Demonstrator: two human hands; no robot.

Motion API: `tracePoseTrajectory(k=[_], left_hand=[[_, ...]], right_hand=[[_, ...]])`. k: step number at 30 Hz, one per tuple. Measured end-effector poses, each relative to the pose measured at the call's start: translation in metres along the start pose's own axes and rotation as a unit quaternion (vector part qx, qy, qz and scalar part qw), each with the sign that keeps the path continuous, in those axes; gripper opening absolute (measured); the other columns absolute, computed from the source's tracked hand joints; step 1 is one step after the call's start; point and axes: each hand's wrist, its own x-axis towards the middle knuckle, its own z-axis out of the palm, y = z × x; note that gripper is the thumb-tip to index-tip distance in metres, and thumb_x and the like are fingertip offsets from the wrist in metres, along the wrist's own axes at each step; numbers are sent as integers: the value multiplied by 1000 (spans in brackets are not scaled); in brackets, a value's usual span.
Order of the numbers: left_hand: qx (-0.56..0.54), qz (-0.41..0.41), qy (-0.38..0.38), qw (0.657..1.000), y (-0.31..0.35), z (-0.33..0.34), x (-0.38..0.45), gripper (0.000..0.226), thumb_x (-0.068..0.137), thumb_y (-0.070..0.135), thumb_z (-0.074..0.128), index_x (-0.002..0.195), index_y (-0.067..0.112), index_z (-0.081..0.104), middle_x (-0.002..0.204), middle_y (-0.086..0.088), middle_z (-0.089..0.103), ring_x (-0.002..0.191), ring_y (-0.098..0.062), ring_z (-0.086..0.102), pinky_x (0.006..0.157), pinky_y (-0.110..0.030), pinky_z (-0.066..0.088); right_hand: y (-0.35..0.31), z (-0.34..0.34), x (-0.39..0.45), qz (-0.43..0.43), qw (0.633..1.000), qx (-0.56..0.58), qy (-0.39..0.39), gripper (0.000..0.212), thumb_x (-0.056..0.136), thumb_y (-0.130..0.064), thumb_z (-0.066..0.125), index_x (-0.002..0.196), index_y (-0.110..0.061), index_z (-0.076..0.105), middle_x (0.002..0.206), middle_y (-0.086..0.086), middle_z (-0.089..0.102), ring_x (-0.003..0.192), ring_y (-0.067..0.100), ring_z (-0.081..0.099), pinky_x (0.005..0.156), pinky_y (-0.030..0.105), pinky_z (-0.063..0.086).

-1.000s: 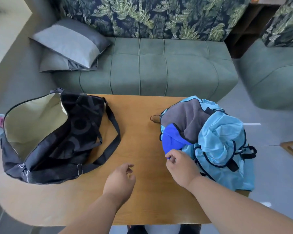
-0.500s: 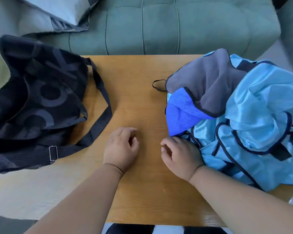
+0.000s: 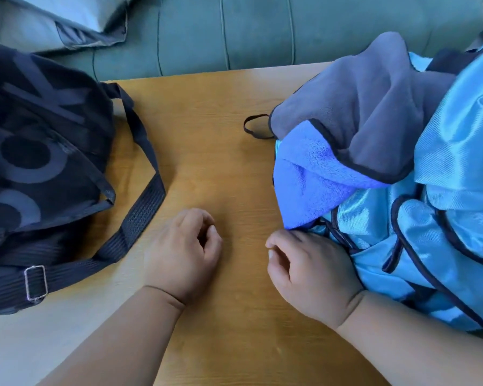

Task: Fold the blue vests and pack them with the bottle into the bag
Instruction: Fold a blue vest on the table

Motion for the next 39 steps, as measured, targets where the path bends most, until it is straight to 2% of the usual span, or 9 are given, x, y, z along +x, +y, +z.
tracePoseTrajectory(k=[4, 8, 13, 18, 32, 39], left_hand=[[-7, 23, 28, 999, -6, 4, -3, 9, 99, 35, 64, 103, 28, 68, 95, 19, 54, 85, -5, 54, 67, -5, 30], [-9, 47, 65, 997, -14, 15, -3, 7, 96, 33, 67, 99, 27, 67, 91, 15, 57, 84, -9, 57, 70, -21, 38], [-16, 66, 109, 992, -22, 26, -2, 8, 94, 34, 67, 97, 26, 65, 89, 15, 58, 83, -11, 57, 71, -26, 38], [-16, 73, 123, 990, -22, 27, -5, 11, 97, 40, 64, 99, 29, 63, 90, 12, 60, 84, -11, 57, 74, -34, 48], [-7, 63, 98, 993, -20, 16, -13, 11, 101, 44, 55, 98, 33, 59, 92, 14, 58, 86, -10, 55, 71, -29, 41], [2, 58, 106, 993, -16, 17, -12, 12, 101, 43, 56, 96, 33, 58, 90, 15, 57, 85, -7, 55, 74, -30, 49]], right_hand=[[-2, 1, 3, -11, 1000, -8, -3, 5, 92, -32, 59, 89, -28, 60, 71, -10, 62, 65, 15, 59, 57, 30, 47], [-2, 1, 3, -28, 999, -23, -6, 6, 90, -34, 62, 91, -31, 57, 70, -13, 60, 64, 13, 59, 55, 30, 48], [-1, 7, 6, -36, 998, -50, 19, 7, 87, -36, 60, 89, -31, 55, 62, -11, 56, 56, 14, 54, 51, 27, 34], [-1, 10, 5, -29, 997, -63, 35, 9, 88, -34, 62, 93, -32, 55, 62, -12, 55, 57, 15, 54, 51, 28, 41], [-15, 13, -4, -9, 995, -90, 37, 6, 94, -35, 54, 96, -30, 53, 75, -10, 63, 70, 18, 60, 65, 38, 53], [-7, 11, 0, -6, 997, -65, 26, 6, 95, -35, 55, 97, -30, 53, 77, -8, 64, 72, 18, 60, 64, 37, 51]])
